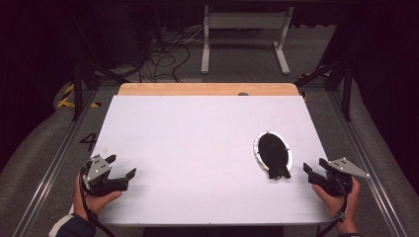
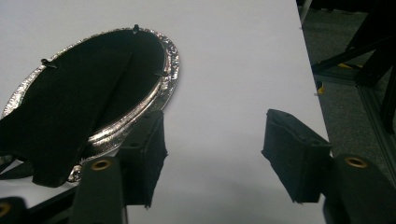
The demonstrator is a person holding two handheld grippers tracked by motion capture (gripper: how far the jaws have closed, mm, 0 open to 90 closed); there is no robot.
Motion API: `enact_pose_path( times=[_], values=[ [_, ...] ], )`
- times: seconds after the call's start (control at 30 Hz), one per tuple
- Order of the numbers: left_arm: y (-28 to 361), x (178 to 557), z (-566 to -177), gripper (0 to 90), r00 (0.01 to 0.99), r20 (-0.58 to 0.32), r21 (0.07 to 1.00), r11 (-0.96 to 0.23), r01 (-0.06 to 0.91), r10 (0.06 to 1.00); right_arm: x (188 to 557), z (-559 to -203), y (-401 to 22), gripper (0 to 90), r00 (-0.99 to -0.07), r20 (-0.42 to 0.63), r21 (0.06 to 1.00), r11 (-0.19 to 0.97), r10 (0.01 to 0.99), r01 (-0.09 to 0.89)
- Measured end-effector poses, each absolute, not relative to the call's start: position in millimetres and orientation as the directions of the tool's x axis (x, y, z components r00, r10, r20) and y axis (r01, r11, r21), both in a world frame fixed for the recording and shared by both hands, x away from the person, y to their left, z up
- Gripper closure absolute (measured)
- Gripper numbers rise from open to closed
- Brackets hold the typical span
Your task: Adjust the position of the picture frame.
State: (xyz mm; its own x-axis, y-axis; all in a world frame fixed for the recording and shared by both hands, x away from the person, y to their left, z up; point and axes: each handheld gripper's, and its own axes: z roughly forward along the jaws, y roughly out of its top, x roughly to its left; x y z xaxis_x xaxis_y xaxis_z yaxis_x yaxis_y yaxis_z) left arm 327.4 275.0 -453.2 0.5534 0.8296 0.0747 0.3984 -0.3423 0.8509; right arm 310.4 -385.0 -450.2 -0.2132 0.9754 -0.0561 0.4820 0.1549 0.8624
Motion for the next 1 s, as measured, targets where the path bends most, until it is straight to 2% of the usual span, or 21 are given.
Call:
enact_pose_path(
  times=[0.13,0.17,0.23,0.27,0.3,0.37,0.47,0.5,0.53,0.57,0.63,0.67,0.77,1.0],
  values=[
    [275,325,-453,19.6,0.560,0.079,0.852,-0.348,0.392,0.824,310,-450,-385,53.0,-0.235,-0.058,0.861,0.168,0.970,0.480],
    [276,325,-452,25.6,0.574,0.083,0.851,-0.358,0.385,0.814,310,-450,-383,62.1,-0.241,-0.070,0.864,0.180,0.968,0.471],
    [276,325,-452,27.2,0.578,0.086,0.852,-0.361,0.380,0.812,310,-450,-383,64.0,-0.242,-0.075,0.862,0.185,0.967,0.472],
    [276,325,-452,31.9,0.586,0.077,0.853,-0.357,0.380,0.806,311,-450,-384,68.7,-0.231,-0.074,0.858,0.180,0.970,0.481],
    [276,325,-452,34.6,0.586,0.077,0.853,-0.357,0.380,0.806,311,-450,-384,68.7,-0.231,-0.074,0.858,0.180,0.970,0.481],
    [276,325,-452,35.5,0.592,0.081,0.850,-0.366,0.379,0.802,314,-450,-385,75.0,-0.219,-0.064,0.860,0.165,0.974,0.483],
    [277,325,-451,45.8,0.613,0.073,0.851,-0.369,0.373,0.787,319,-448,-386,90.0,-0.234,-0.047,0.864,0.157,0.971,0.479],
    [278,326,-451,50.4,0.629,0.062,0.854,-0.367,0.368,0.775,321,-447,-386,90.0,-0.234,-0.047,0.863,0.157,0.971,0.480],
    [277,326,-451,58.7,0.642,0.058,0.855,-0.370,0.363,0.764,324,-446,-384,90.0,-0.231,-0.048,0.857,0.159,0.972,0.491],
    [276,327,-450,72.6,0.656,0.060,0.850,-0.384,0.362,0.752,331,-447,-381,90.0,-0.227,-0.033,0.845,0.149,0.973,0.514],
    [275,327,-450,82.2,0.661,0.060,0.847,-0.389,0.362,0.748,338,-448,-378,90.0,-0.234,-0.037,0.833,0.159,0.972,0.530],
    [275,327,-450,82.2,0.668,0.067,0.842,-0.401,0.360,0.741,338,-448,-378,90.0,-0.234,-0.037,0.833,0.159,0.972,0.530],
    [275,325,-452,89.6,0.670,0.066,0.827,-0.416,0.378,0.739,351,-451,-373,90.0,-0.242,-0.042,0.820,0.172,0.969,0.545],
    [286,312,-456,89.9,0.618,0.043,0.810,-0.390,0.439,0.785,373,-453,-359,90.0,-0.297,-0.046,0.793,0.215,0.954,0.570]
  ],
)
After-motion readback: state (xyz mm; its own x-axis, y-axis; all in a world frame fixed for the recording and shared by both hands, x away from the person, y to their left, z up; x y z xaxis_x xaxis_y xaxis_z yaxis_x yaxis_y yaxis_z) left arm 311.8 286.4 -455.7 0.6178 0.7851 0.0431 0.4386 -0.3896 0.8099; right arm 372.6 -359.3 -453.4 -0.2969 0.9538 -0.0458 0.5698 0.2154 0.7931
